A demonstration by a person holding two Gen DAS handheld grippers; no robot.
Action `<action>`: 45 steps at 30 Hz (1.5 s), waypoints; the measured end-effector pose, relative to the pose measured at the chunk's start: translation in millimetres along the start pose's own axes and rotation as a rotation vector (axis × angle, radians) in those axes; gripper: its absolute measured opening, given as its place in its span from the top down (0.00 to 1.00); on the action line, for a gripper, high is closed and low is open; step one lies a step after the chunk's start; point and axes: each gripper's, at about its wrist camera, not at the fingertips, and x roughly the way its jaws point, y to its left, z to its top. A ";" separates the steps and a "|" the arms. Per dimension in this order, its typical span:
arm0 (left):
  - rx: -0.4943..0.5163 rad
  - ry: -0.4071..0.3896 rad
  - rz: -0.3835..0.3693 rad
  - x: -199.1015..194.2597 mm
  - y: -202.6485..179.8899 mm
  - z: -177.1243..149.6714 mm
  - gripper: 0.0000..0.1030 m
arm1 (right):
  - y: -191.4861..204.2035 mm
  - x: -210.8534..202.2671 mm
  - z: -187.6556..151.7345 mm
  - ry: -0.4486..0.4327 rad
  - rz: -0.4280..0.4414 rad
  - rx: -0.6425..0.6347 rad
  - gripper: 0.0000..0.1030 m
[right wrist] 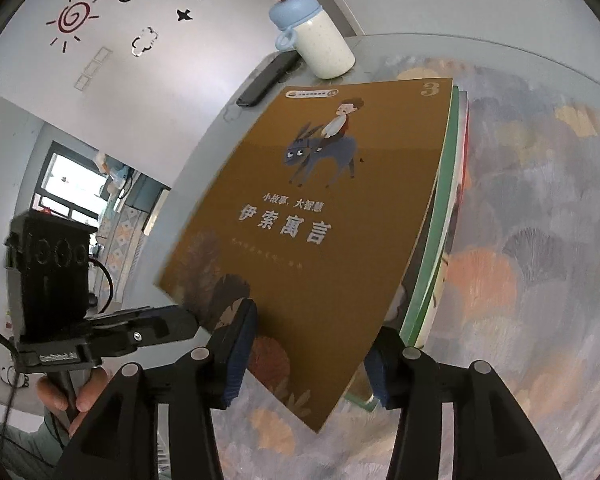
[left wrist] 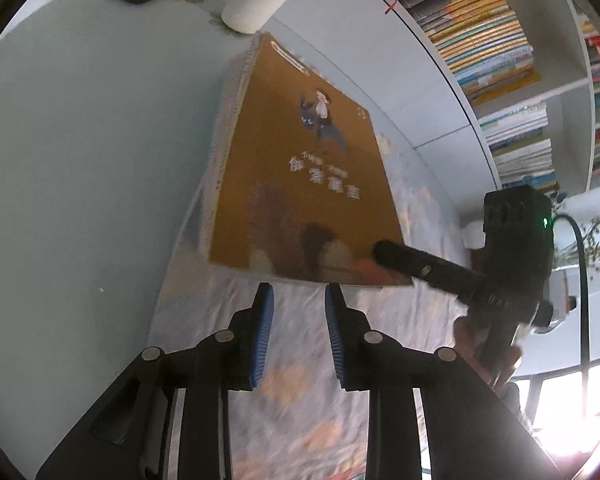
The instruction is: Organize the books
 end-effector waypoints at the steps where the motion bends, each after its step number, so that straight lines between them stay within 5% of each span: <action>1: 0.010 -0.005 0.014 -5.7 1.1 -6.9 0.77 | -3.0 -2.0 -3.5 -0.001 0.015 0.017 0.53; 11: 0.089 -0.114 0.068 -46.3 -27.6 -37.2 0.77 | -28.8 -52.0 -72.8 -0.064 0.018 0.146 0.52; 24: 0.338 -0.177 -0.023 -28.3 -207.8 -64.3 0.74 | -100.3 -210.4 -182.2 -0.337 0.098 0.364 0.47; 31: 0.467 -0.196 -0.036 -1.1 -299.1 -100.2 0.36 | -129.3 -306.8 -221.8 -0.479 0.066 0.406 0.43; 37: 0.467 -0.177 -0.033 31.8 -339.8 -126.2 0.36 | -127.3 -355.4 -245.7 -0.524 -0.193 0.403 0.43; 45: 0.525 -0.251 0.132 44.5 -364.0 -152.5 0.36 | -99.2 -374.9 -255.8 -0.481 -0.633 0.246 0.43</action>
